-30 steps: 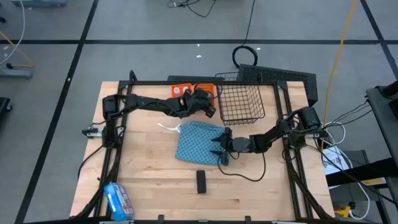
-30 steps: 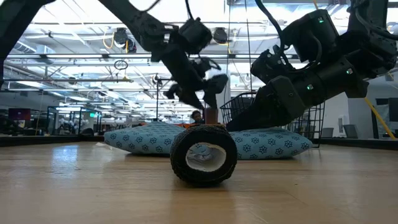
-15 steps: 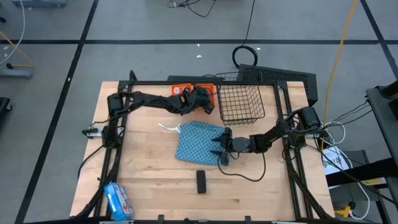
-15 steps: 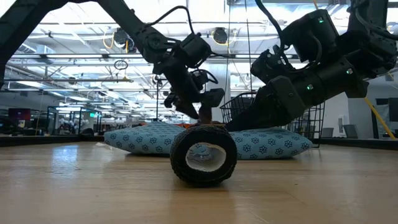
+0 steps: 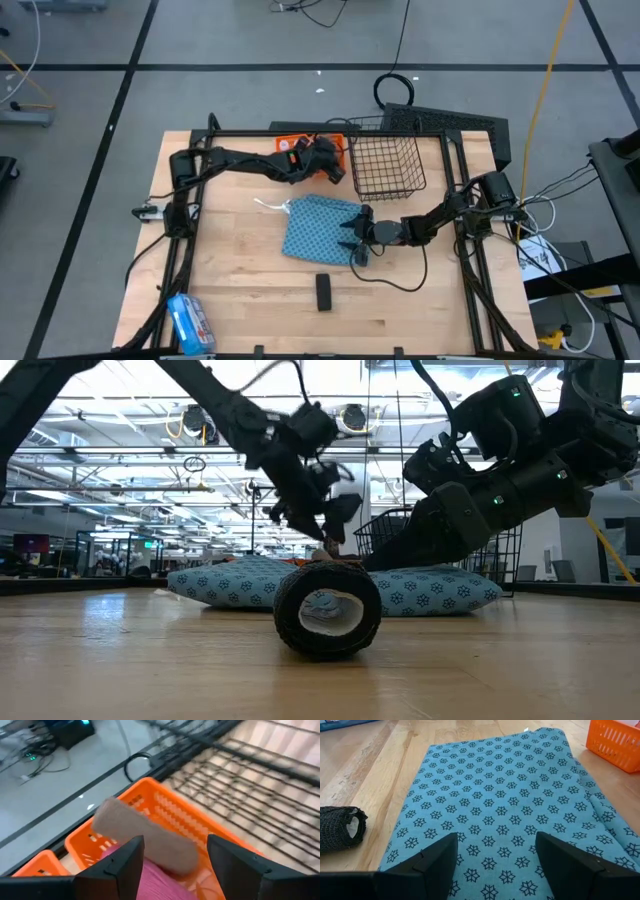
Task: Pick & Place Medicine items
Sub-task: Put the brown bandage into the right orange basket
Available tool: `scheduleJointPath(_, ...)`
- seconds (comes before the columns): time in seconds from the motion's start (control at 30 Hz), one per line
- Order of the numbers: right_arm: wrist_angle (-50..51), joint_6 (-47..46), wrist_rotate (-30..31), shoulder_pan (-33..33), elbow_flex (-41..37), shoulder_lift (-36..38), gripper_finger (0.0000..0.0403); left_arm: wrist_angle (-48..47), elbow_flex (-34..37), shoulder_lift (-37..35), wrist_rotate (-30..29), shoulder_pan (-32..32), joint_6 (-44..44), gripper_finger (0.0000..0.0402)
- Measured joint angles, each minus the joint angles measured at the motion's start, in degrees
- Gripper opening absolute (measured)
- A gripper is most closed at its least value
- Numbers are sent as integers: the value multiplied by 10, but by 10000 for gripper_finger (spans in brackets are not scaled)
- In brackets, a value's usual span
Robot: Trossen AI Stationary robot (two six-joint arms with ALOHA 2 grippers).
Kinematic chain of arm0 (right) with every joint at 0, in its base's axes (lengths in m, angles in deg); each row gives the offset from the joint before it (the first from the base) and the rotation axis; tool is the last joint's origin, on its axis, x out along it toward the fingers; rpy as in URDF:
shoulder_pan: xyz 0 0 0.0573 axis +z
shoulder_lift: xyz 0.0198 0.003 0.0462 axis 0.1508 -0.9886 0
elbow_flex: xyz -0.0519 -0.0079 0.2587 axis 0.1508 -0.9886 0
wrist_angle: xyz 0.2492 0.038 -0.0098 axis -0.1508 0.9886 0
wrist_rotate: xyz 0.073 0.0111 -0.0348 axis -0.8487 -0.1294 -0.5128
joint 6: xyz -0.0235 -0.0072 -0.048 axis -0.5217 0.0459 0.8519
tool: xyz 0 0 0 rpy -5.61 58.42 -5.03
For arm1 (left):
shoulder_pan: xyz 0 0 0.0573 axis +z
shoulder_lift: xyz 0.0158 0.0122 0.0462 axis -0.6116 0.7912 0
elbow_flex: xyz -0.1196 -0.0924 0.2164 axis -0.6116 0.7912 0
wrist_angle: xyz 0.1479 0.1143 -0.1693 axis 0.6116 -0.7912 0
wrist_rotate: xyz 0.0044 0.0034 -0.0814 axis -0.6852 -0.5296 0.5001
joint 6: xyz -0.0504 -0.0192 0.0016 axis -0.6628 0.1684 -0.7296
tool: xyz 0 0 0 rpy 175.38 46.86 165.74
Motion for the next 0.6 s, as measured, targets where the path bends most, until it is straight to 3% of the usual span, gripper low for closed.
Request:
scheduleJointPath(0.23,0,0,0,0,0,0,256,-79,0,-87,31,-24,31,227)
scheduleJointPath(0.47,0,0,0,0,0,0,256,-98,-1,-129,-66,-32,48,227)
scheduleJointPath(0.6,0,0,0,0,0,0,256,-92,-1,-105,-69,3,37,227)
